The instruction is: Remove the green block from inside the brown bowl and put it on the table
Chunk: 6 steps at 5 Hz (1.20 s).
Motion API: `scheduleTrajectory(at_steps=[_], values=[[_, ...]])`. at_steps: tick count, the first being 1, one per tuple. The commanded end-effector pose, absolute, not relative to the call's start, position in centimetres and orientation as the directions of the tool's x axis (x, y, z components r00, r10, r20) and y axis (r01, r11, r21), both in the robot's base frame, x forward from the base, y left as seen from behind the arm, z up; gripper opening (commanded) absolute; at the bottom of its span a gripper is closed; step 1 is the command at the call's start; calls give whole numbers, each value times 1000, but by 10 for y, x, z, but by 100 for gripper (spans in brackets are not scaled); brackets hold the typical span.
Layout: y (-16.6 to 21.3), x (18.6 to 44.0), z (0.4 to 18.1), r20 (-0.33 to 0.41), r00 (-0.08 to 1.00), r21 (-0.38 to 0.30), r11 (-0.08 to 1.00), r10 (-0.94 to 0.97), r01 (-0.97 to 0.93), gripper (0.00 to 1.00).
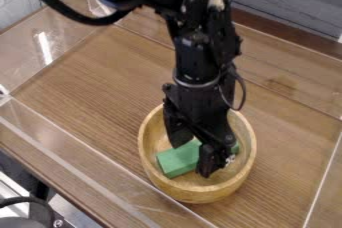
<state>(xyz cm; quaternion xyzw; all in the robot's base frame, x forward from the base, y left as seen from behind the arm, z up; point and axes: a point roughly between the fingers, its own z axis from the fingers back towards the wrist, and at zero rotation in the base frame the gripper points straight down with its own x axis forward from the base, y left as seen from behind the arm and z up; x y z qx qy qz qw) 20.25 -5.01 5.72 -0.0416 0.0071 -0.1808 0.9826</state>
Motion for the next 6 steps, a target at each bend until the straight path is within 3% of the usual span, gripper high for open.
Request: scheduleTrajectory(at_steps=[1, 6], values=[[-53, 206, 54, 32, 927, -77, 924, -373, 374, 100], [-56, 199, 29, 34, 925, -78, 922, -378, 379, 100]])
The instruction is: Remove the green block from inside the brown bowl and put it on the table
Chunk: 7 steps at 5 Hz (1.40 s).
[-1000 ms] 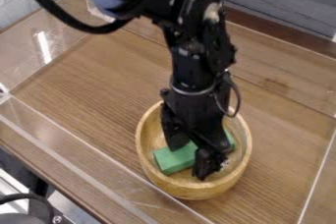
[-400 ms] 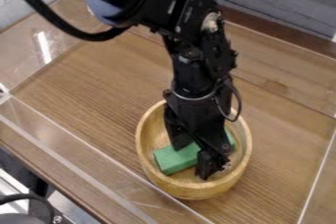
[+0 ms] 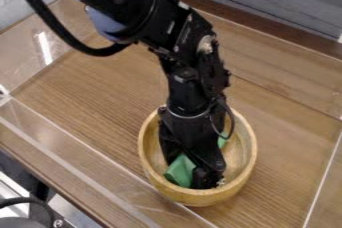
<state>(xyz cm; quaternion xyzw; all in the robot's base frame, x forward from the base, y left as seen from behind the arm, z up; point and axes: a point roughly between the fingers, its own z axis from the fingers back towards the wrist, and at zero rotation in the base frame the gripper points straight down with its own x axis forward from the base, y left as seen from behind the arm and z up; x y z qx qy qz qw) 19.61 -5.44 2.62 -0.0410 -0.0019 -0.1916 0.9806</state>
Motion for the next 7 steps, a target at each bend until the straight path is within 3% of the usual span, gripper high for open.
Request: scheduleTrajectory(at_steps=[1, 6, 7], values=[[-56, 200, 26, 35, 925, -74, 922, -378, 380, 0], [-59, 204, 27, 26, 929, -64, 927, -369, 370, 0], [-59, 205, 27, 24, 930, -62, 928, -366, 366, 100]])
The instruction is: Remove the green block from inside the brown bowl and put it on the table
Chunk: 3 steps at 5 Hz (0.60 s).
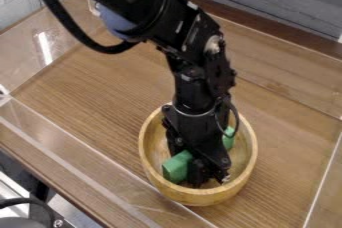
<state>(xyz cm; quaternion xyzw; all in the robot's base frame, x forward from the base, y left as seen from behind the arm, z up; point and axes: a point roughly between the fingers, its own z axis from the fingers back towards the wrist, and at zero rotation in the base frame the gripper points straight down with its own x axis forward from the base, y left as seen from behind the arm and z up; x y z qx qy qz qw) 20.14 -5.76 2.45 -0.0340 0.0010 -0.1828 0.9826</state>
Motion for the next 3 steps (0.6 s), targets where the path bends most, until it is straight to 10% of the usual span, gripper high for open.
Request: scheduleTrajectory(at_steps=[1, 3], values=[[-59, 205, 29, 23, 932, -60, 930, -361, 361, 0], [-58, 205, 32, 23, 935, -57, 933, -353, 354, 0]])
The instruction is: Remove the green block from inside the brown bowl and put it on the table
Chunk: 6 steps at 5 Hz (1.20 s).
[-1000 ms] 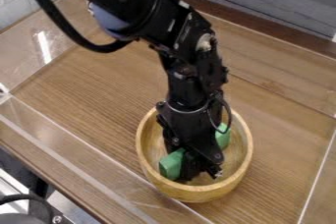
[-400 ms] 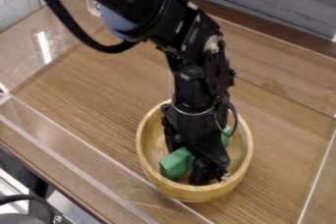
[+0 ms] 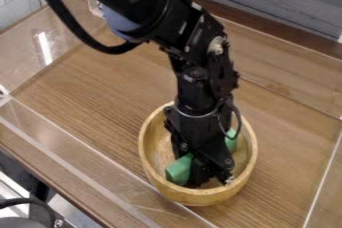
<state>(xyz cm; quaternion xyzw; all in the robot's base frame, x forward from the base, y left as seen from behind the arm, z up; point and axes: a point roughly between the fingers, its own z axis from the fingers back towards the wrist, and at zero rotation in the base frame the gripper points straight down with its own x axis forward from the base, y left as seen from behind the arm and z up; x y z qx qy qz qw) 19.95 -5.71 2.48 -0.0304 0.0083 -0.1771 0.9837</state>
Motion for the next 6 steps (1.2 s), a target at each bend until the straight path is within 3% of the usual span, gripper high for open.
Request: scheduleTrajectory(at_steps=[1, 6], values=[[-57, 206, 38, 22, 938, -54, 937, -345, 346, 0], [-46, 215, 78, 43, 963, -40, 963, -265, 266, 0]])
